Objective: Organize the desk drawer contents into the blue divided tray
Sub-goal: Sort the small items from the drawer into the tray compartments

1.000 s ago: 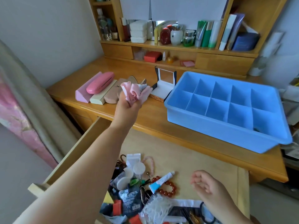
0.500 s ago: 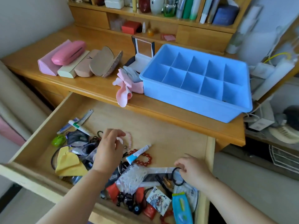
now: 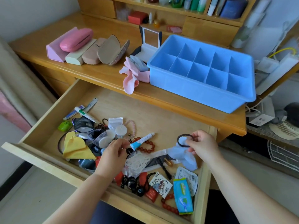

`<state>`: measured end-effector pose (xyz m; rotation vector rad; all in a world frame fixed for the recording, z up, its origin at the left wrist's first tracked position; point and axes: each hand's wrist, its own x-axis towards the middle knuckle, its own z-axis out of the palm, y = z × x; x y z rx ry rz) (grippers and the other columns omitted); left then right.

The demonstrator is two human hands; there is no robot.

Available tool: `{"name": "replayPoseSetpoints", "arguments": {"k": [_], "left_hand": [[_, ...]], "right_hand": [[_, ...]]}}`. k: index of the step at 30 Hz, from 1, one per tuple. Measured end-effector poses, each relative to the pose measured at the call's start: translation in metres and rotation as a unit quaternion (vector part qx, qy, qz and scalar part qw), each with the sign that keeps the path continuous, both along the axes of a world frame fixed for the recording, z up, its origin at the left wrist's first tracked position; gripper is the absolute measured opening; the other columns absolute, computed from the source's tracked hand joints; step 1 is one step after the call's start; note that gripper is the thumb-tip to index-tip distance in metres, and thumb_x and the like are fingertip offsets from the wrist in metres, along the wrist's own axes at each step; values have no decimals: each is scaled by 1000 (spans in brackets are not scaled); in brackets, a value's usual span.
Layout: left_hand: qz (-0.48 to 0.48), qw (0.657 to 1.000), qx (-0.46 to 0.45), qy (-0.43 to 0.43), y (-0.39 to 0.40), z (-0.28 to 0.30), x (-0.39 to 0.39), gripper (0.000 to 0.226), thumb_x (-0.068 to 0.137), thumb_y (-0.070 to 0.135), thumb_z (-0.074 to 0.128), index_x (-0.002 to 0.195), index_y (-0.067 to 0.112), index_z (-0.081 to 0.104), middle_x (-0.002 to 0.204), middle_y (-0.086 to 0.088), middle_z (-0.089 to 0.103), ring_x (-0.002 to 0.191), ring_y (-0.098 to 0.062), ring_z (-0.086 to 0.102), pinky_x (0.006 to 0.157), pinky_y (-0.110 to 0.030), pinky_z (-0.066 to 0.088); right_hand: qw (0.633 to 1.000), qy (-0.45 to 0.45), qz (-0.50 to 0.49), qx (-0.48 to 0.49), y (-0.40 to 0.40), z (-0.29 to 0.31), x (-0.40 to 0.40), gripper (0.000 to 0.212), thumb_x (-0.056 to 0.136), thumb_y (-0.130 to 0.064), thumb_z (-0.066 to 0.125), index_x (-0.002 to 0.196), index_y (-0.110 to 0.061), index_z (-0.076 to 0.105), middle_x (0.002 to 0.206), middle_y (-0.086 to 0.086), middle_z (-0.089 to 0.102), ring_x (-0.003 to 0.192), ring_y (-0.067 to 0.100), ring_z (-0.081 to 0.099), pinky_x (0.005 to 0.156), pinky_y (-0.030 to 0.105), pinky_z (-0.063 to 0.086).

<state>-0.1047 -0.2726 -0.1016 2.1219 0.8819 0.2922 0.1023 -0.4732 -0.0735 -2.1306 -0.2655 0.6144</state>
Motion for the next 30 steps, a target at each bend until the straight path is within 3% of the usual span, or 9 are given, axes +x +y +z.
{"name": "replayPoseSetpoints", "arguments": {"k": [5, 7, 9, 11, 14, 17, 21, 23, 30], "left_hand": [[-1, 1000, 10, -12, -3, 2, 1, 25, 88, 1, 50, 102, 17, 63, 101, 8, 60, 87, -7, 57, 69, -7, 41], [-51, 997, 39, -49, -6, 7, -1, 24, 85, 0, 54, 96, 19, 66, 93, 13, 61, 82, -2, 58, 69, -10, 45], [-175, 983, 38, -41, -14, 12, -2, 23, 83, 4, 57, 89, 22, 70, 86, 20, 63, 79, 4, 58, 70, -11, 44], [-288, 957, 35, 18, -25, 12, -1, 24, 82, 12, 55, 89, 28, 72, 82, 19, 66, 78, 2, 57, 72, -12, 44], [-365, 917, 131, 93, -30, 1, -2, 26, 83, 26, 51, 97, 33, 71, 85, 14, 65, 85, -4, 45, 83, -16, 33], [-377, 871, 249, 193, -28, -6, -4, 27, 87, 31, 45, 102, 29, 67, 103, 13, 62, 99, -15, 40, 92, -27, 28], [-318, 881, 261, 234, -39, -6, 7, 26, 88, 25, 46, 107, 26, 64, 104, 5, 63, 103, -21, 44, 90, -31, 32], [-308, 887, 245, 242, -43, -8, 12, 27, 88, 23, 50, 111, 27, 62, 109, 5, 64, 105, -20, 44, 92, -32, 33], [-284, 905, 212, 236, -39, -11, 4, 30, 88, 21, 46, 112, 28, 63, 110, 6, 62, 108, -19, 43, 95, -29, 29]], "right_hand": [[929, -356, 77, -58, 5, 1, -22, 16, 80, -23, 71, 73, -15, 60, 85, -8, 54, 65, 10, 52, 53, 17, 37], [942, -301, 138, -45, 8, -5, -40, 15, 80, -27, 71, 69, -25, 60, 76, -12, 57, 64, 9, 55, 56, 15, 39], [961, -144, 225, -78, 14, -18, -62, 19, 81, -31, 70, 66, -33, 59, 69, -12, 61, 66, 6, 58, 61, 9, 39], [939, -50, 321, -114, 18, -33, -81, 4, 82, -30, 68, 78, -30, 69, 78, -9, 66, 75, 9, 61, 67, 18, 45], [891, -117, 414, -144, 23, -45, -93, 17, 84, -29, 65, 100, -24, 70, 99, -8, 57, 92, 12, 57, 73, 27, 43], [840, -197, 440, -248, 25, -44, -85, 21, 86, -33, 59, 101, -19, 64, 98, -5, 49, 93, 22, 57, 68, 30, 42], [860, -202, 372, -284, 33, -39, -73, 14, 86, -28, 55, 94, -22, 66, 94, -2, 61, 87, 23, 61, 58, 24, 36], [874, -197, 374, -241, 37, -40, -75, 19, 85, -27, 56, 102, -26, 65, 103, -3, 57, 92, 23, 59, 65, 26, 42], [842, -194, 431, -262, 39, -50, -84, 26, 88, -12, 50, 106, -26, 63, 107, -3, 59, 97, 25, 59, 72, 33, 50]]}}
